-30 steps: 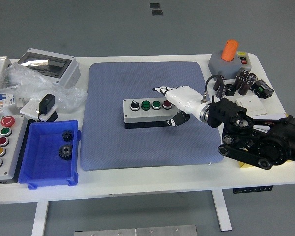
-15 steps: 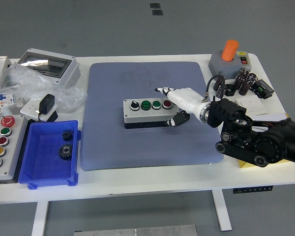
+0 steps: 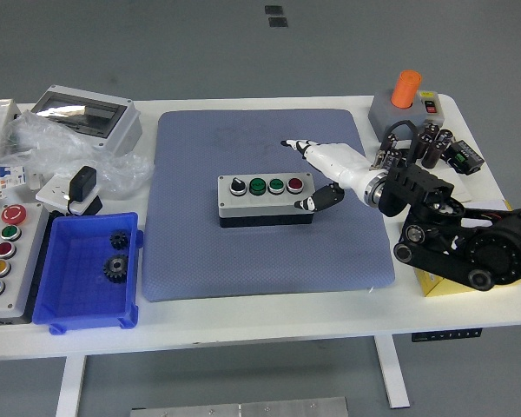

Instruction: Pick up the button,place it on the desk,press the button,press the button

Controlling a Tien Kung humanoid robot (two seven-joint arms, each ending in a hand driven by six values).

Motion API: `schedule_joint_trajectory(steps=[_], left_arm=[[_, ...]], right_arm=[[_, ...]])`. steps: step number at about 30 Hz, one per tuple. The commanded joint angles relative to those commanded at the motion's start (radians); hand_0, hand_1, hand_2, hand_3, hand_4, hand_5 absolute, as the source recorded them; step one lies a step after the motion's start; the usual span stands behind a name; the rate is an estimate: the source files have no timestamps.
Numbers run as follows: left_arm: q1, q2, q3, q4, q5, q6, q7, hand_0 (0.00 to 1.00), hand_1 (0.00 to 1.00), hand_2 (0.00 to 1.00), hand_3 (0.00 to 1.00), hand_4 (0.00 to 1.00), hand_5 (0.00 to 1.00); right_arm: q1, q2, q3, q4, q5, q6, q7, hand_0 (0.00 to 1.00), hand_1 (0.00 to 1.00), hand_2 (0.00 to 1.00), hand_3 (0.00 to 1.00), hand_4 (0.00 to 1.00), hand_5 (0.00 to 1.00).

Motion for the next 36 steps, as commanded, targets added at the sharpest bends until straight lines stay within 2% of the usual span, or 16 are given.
schedule_joint_trajectory(steps=[5,7,8,9,14,15,18,20,21,25,26,27,36], left_arm=[[0.003,0.0,0.006,0.0,-0.008,0.002,-0.002,0.736,0.748,0.638,0.653,0.591,0.175],[0.005,0.0,0.01,0.0,-0.012,0.003,-0.002,0.736,0.748,0.638,0.653,0.591,0.175],[0.006,-0.001,0.01,0.0,-0.013,0.004,0.0,0.736,0.748,0.638,0.653,0.591,0.175],[0.007,-0.001,0.01,0.0,-0.013,0.004,0.001,0.736,0.748,0.641,0.654,0.59,0.177],[0.004,-0.003,0.01,0.0,-0.012,0.006,0.004,0.736,0.748,0.641,0.654,0.59,0.177],[0.003,-0.003,0.01,0.0,-0.012,0.005,0.004,0.736,0.745,0.636,0.654,0.59,0.176],[0.003,-0.002,0.011,0.0,-0.013,0.004,0.006,0.736,0.745,0.636,0.654,0.59,0.176],[0.004,-0.002,0.011,0.0,-0.014,0.004,0.008,0.736,0.745,0.636,0.654,0.59,0.176],[0.004,-0.002,0.011,0.0,-0.015,0.004,0.009,0.736,0.743,0.634,0.653,0.591,0.179],[0.005,-0.002,0.011,0.0,-0.018,0.002,0.013,0.736,0.743,0.634,0.653,0.591,0.179],[0.005,-0.002,0.011,0.0,-0.018,0.002,0.014,0.736,0.743,0.634,0.653,0.591,0.179],[0.005,-0.002,0.011,0.0,-0.018,0.002,0.015,0.736,0.743,0.631,0.653,0.591,0.179],[0.002,-0.002,0.006,0.0,-0.012,-0.002,0.018,0.736,0.743,0.63,0.652,0.591,0.179]], right_arm=[[-0.023,-0.084,0.098,0.094,0.005,0.063,-0.089,0.788,0.839,0.998,0.998,0.868,0.135],[-0.028,-0.109,0.134,0.137,-0.008,0.104,-0.139,0.788,0.839,0.998,0.998,0.868,0.135],[-0.027,-0.114,0.144,0.153,-0.007,0.125,-0.162,0.788,0.839,0.998,0.998,0.868,0.135],[-0.025,-0.117,0.152,0.168,-0.002,0.148,-0.188,0.779,0.798,0.96,0.998,0.783,0.335],[0.01,-0.102,0.138,0.197,0.075,0.271,-0.31,0.779,0.798,0.96,0.998,0.783,0.335],[0.022,-0.094,0.133,0.204,0.097,0.307,-0.344,0.65,0.687,0.76,0.998,0.694,0.318],[0.052,-0.079,0.13,0.221,0.151,0.394,-0.425,0.65,0.687,0.76,0.998,0.694,0.318],[0.07,-0.073,0.137,0.231,0.172,0.444,-0.426,0.65,0.687,0.76,0.998,0.694,0.318],[0.078,-0.072,0.14,0.236,0.179,0.472,-0.426,0.328,0.35,0.25,0.998,0.297,0.043],[0.103,-0.07,0.159,0.249,0.187,0.558,-0.426,0.328,0.35,0.25,0.998,0.297,0.043],[0.106,-0.069,0.161,0.25,0.188,0.568,-0.426,0.328,0.35,0.25,0.998,0.297,0.043],[0.11,-0.066,0.162,0.249,0.191,0.577,-0.426,0.319,0.311,0.245,0.998,0.197,0.002],[0.115,-0.017,0.116,0.189,0.207,0.571,-0.426,0.303,0.295,0.244,0.998,0.193,0.002]])
